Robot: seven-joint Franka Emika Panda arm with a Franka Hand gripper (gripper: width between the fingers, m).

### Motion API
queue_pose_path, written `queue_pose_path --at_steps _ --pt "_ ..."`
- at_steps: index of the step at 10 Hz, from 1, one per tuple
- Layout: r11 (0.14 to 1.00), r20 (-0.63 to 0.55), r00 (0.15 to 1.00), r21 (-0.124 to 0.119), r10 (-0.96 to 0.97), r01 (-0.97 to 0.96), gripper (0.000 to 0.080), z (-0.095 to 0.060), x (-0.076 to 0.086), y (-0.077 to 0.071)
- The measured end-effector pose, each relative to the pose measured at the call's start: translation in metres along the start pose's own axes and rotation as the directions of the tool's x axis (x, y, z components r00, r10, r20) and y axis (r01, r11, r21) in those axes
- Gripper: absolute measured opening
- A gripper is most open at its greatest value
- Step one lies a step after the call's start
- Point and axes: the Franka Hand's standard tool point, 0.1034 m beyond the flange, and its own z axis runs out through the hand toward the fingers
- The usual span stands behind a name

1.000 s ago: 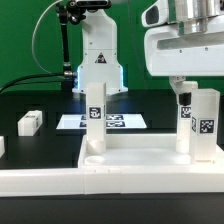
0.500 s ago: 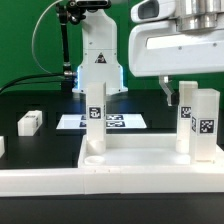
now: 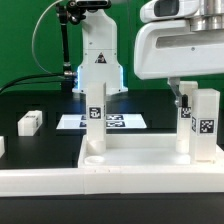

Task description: Assemble desk

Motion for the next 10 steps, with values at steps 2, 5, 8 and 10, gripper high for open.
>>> queue_pose_path --at_steps 2,5,8,10 --pt "0.987 0.0 0.987 -0.002 0.159 -0.159 0.029 0.0002 0.0001 0.0018" --pt "0.882 -0.017 0.882 -0.012 0.471 -0.471 0.029 0.0013 0.0 0.0008" --pt "0.543 0.013 0.543 0.018 0.84 -0.84 0.029 0.0002 0.0009 0.0042" --pt "0.2 0.085 0.203 0.043 0.975 -0.979 0.029 0.0003 -0.0006 0.0038"
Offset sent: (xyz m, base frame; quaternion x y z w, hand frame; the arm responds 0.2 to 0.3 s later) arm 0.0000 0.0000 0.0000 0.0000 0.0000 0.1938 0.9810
